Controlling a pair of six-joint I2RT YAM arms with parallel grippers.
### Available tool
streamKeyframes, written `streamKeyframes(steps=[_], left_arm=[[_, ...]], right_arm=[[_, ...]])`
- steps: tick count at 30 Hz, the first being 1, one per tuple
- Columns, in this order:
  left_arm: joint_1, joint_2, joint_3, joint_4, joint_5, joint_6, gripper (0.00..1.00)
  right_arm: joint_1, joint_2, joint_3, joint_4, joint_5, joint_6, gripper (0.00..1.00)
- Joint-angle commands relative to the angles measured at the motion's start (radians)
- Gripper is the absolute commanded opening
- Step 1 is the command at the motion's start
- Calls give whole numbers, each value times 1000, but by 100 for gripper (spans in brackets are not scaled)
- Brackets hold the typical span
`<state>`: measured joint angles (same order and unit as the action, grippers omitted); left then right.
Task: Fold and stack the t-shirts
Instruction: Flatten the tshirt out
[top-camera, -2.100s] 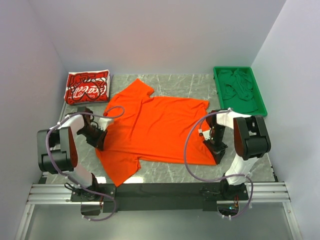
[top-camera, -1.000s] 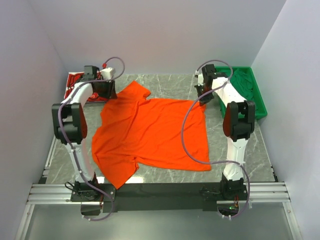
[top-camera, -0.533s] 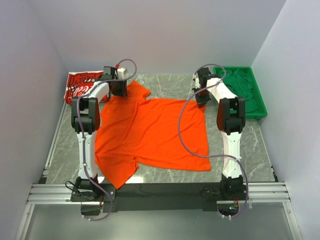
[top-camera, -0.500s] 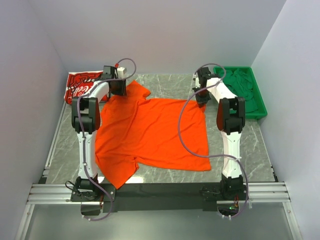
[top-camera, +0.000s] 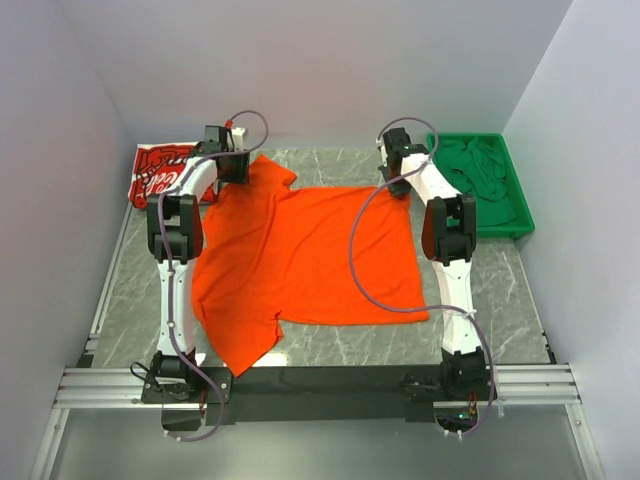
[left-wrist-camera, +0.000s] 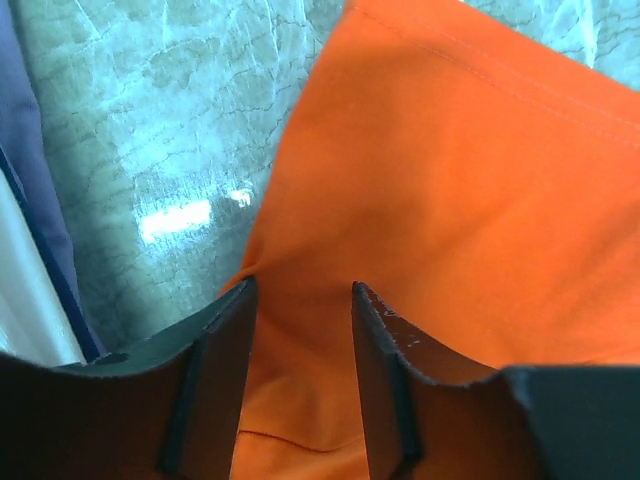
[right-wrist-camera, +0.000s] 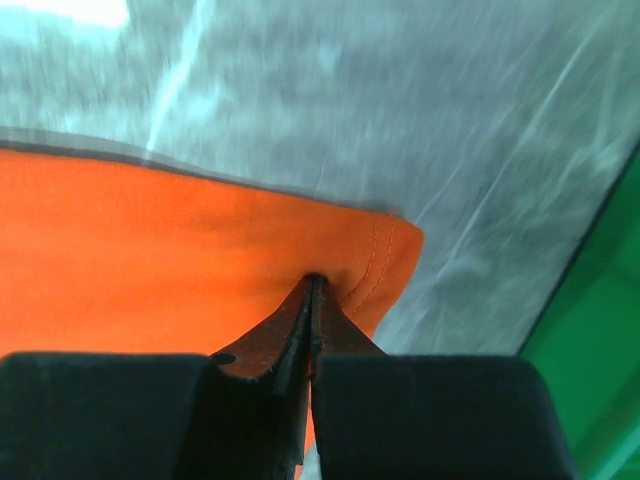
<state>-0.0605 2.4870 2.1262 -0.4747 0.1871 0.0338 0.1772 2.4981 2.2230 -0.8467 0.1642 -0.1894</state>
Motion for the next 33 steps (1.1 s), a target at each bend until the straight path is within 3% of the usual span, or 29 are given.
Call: streamKeyframes(steps=[1, 6, 11, 16, 23, 33], left_arm=[[1, -5, 37, -30, -6, 5, 50], [8, -72, 40, -45, 17, 31, 51], [7, -197, -104, 34, 66, 40, 53], [7, -125, -34, -33, 101, 15, 45], [5, -91, -74, 2, 117, -18, 39], [8, 4, 27, -77, -3, 20, 31]], right_arm=[[10, 41, 41, 147, 136, -82, 6], [18, -13, 24, 235, 241, -156, 11], [18, -157, -94, 203, 186, -128, 15], [18, -222, -144, 138, 52, -48, 14], [21, -148, -102, 60, -107, 11, 8], [18, -24, -1, -37, -42, -18, 6]])
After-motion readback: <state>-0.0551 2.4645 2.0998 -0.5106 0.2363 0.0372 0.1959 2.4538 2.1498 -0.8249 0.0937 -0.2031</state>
